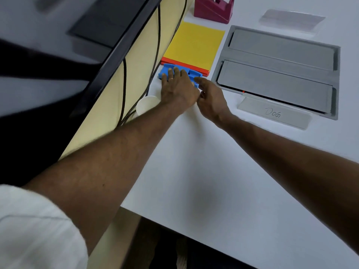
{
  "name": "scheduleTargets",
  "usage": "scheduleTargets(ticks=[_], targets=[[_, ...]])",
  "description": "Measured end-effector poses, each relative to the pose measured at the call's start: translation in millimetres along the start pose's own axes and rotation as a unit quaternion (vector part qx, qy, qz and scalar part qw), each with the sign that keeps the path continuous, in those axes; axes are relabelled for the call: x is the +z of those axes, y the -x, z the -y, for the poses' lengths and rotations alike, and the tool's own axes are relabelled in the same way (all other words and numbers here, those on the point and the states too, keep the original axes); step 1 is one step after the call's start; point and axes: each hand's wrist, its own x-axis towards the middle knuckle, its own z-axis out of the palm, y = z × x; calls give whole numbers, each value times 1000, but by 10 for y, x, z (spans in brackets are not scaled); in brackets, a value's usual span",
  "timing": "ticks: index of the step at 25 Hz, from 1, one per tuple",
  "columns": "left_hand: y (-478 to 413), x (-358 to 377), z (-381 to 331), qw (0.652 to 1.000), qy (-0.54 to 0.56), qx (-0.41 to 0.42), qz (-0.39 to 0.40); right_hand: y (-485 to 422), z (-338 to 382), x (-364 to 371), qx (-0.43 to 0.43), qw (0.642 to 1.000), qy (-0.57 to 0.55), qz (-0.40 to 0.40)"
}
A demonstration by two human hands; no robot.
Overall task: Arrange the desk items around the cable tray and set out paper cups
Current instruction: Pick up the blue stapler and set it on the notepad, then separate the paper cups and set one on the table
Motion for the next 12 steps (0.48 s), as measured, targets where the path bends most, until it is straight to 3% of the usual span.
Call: scheduleTargets(ticks=[3, 6, 12], targets=[[429, -2, -65, 992, 105, 6, -76, 133, 106, -26, -59, 998, 20, -15], [875, 97, 108, 971, 179, -9, -160, 240, 209, -14, -64, 997, 31, 22], [1389, 280, 520, 893, 358, -75, -262, 375, 516, 189, -68, 993, 33, 85]])
